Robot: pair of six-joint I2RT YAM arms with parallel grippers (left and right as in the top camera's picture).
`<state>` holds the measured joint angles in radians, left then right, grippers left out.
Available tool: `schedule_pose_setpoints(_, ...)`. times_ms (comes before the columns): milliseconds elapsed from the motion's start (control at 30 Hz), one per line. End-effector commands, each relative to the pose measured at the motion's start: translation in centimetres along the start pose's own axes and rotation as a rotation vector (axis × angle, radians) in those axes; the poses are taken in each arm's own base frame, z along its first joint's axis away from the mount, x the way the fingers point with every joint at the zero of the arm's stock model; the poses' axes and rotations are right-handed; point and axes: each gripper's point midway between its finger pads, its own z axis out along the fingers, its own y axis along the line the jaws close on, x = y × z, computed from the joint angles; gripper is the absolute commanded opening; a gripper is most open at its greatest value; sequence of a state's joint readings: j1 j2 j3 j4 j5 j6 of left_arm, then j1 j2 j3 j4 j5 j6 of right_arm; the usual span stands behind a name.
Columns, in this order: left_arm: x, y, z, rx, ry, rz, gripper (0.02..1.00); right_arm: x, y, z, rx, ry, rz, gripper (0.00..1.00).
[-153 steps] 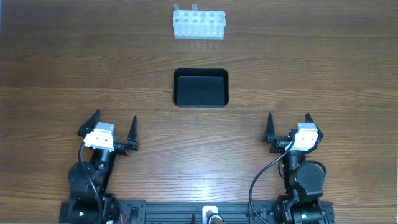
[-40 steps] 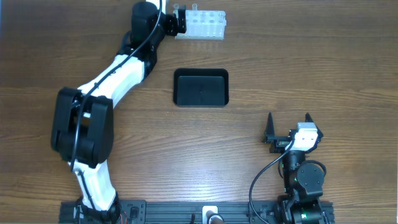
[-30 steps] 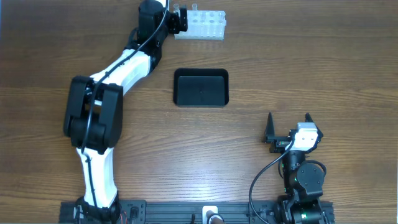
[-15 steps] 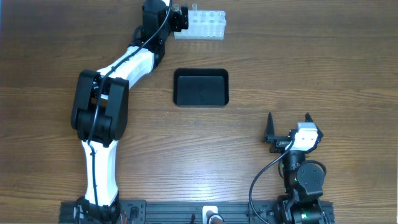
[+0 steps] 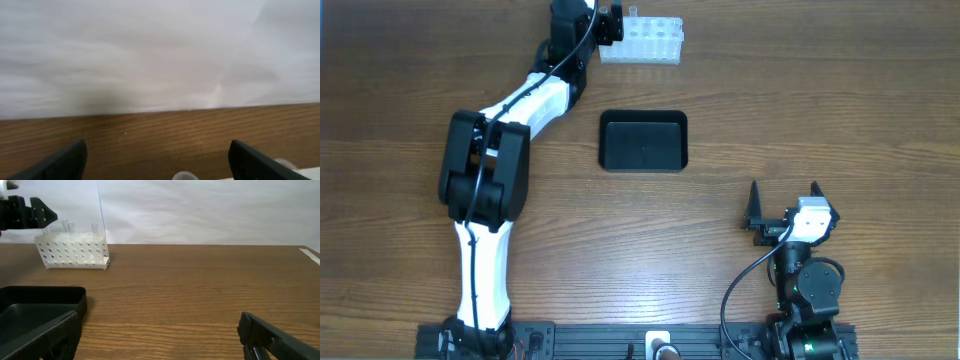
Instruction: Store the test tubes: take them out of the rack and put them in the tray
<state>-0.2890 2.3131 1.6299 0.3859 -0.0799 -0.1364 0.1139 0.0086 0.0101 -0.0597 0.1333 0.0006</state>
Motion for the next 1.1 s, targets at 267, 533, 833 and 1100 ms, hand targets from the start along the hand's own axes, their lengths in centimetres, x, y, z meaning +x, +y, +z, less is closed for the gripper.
schedule_pose_setpoints(267, 0.6, -0.7, 0.6, 0.001, 0.001, 0.006, 0.746, 0.3, -0.1, 0.0, 0.008, 0.009, 0.0, 0.993)
schedule_pose_setpoints(533, 0.7, -1.4, 0.6, 0.012, 0.0, 0.055, 0.636, 0.3, -0.1, 0.0, 0.008, 0.009, 0.0, 0.991)
schedule_pose_setpoints(833, 0.4, -1.2, 0.6, 0.0, -0.012, 0.056, 0.524, 0.3, -0.1, 0.0, 0.008, 0.009, 0.0, 0.991)
schedule_pose_setpoints(1100, 0.2, -1.2, 0.6, 0.001, -0.02, 0.059, 0.421, 0.3, -0.1, 0.0, 0.008, 0.009, 0.0, 0.991)
